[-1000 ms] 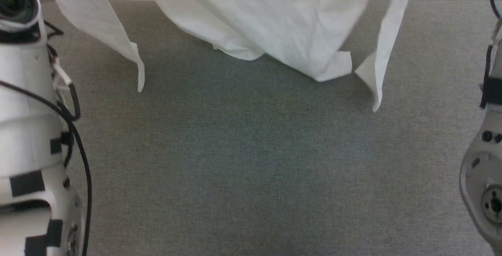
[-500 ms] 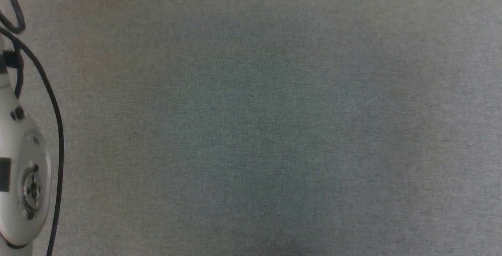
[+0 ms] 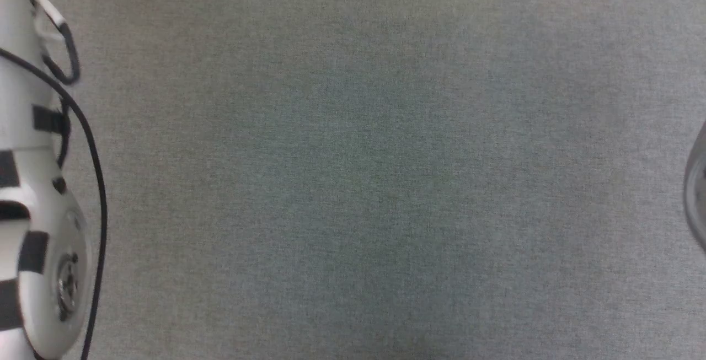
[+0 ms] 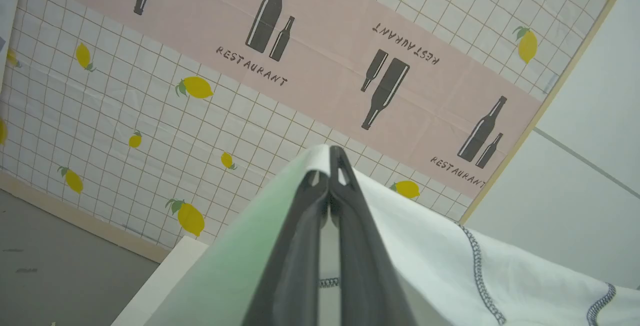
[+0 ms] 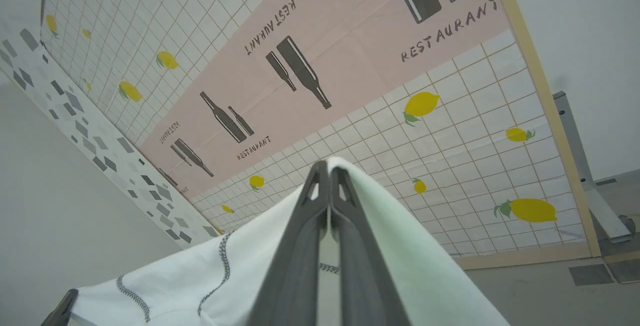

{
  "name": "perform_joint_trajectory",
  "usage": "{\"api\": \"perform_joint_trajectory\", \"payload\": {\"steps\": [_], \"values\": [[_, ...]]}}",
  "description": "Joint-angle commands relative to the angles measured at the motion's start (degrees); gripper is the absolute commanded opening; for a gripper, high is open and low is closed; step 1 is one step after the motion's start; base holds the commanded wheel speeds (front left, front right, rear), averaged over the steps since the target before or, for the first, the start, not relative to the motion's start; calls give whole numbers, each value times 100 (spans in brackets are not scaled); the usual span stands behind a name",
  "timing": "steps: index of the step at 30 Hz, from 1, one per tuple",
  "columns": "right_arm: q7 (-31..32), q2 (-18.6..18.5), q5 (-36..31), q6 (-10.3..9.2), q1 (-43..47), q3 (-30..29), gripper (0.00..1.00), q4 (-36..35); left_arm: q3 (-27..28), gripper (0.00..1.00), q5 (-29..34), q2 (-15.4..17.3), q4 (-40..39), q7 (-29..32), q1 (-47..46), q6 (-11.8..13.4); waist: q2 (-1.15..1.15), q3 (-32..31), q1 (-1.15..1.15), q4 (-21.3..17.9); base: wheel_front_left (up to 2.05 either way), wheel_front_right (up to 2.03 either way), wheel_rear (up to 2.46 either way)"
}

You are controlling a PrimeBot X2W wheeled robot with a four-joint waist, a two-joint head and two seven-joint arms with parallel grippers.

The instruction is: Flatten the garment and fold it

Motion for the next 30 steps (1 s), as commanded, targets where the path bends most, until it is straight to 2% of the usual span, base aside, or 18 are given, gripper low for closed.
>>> {"api": "perform_joint_trajectory", "payload": {"steps": [1, 6, 9, 14, 21, 25, 30], "values": [[78, -43, 172, -8, 311, 28, 0, -201, -49, 0, -54, -1, 46, 9, 243, -81, 0, -163, -1, 35, 0, 0, 0], [270, -198, 636, -8, 1499, 245, 0, -1036, -165, 0, -126, 44, 48, 65, 1023, -235, 0, -666, -1, 66, 0, 0, 0], [403, -319, 953, -8, 2551, 387, 0, -1738, -270, 0, -115, 103, -125, 86, 1704, -284, 0, -1033, -1, 84, 0, 0, 0], [580, -455, 1240, -8, 4443, 448, 0, -2811, -314, 0, -96, 113, -792, 63, 3160, -188, 0, -1583, -1, 124, 0, 0, 0], [849, -387, 1055, -8, 7012, 305, 0, -4201, -256, 0, -323, -164, -2234, 374, 5627, 390, 0, -2072, -1, 153, 0, 0, 0], [1054, -274, 761, -8, 8116, 53, 0, -4663, -249, 0, -361, -254, -2906, 617, 6873, 808, 0, -2275, -1, 161, 0, 0, 0], [1507, -186, 233, -8, 9137, -196, 0, -4973, -334, 0, -319, -225, -3335, 976, 7999, 1176, 0, -2463, -1, 163, 0, 0, 0]]}}
